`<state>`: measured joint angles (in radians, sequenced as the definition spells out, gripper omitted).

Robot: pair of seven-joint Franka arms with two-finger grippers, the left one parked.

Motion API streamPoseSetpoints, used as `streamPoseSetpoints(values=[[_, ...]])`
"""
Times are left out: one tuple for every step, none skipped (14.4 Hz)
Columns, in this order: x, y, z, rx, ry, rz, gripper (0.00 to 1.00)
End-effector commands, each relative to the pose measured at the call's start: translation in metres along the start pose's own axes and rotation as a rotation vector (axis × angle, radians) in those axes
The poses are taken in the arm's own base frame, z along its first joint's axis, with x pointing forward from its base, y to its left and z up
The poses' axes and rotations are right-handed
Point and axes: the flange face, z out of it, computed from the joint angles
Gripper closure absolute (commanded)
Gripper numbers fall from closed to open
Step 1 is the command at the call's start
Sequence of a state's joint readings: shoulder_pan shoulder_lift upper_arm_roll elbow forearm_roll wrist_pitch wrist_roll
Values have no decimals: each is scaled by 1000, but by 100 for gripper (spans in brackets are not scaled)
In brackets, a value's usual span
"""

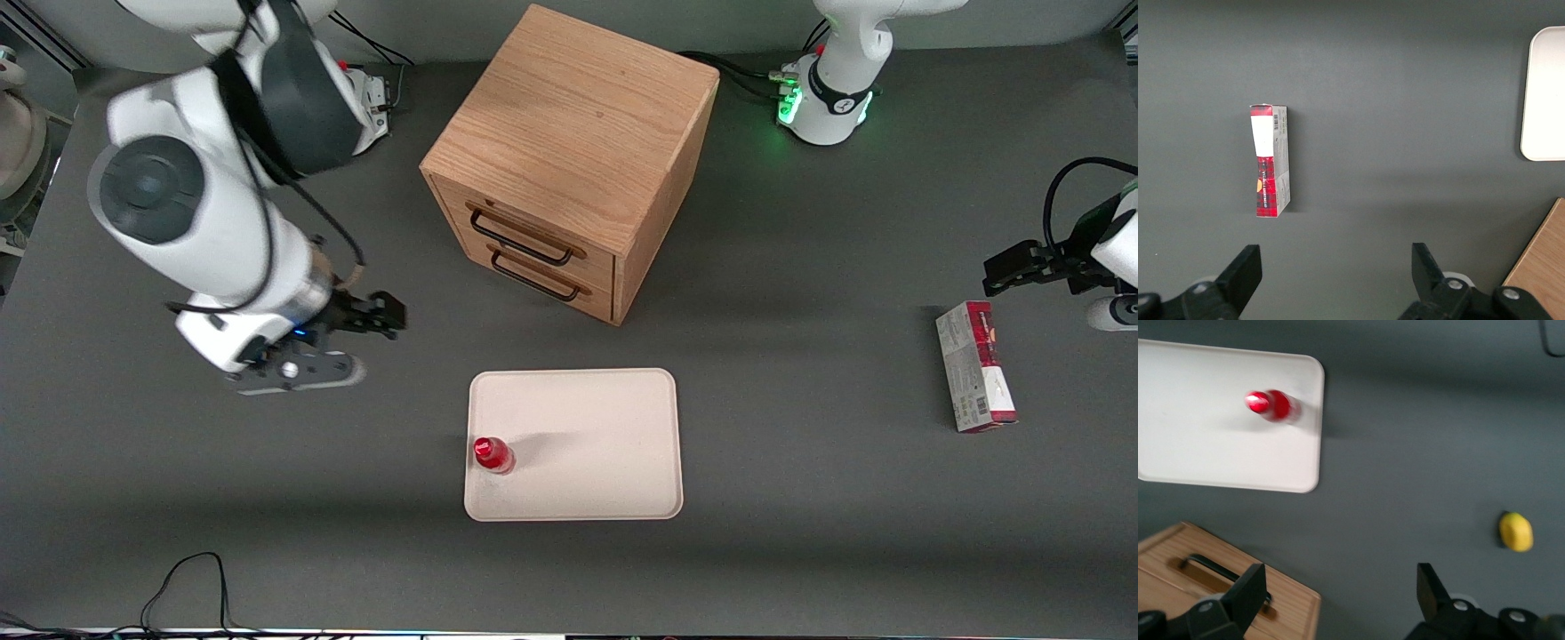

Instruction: Place coke bottle on tray

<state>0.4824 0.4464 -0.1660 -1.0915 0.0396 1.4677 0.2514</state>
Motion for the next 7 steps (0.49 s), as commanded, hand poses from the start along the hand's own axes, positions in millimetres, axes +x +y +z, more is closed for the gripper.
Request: streamPoseSetpoints(values=[[-27,78,-11,29,-11,-40,0],[-30,100,-13,38,-1,-28,0],[-35,127,-14,47,2,-17,0],[-41,152,-17,56,35,-23,0],[-49,175,-18,65,61,-38,0],[-57,196,-18,71,72,-28,0],[-62,211,-17,75,73,-4,0]])
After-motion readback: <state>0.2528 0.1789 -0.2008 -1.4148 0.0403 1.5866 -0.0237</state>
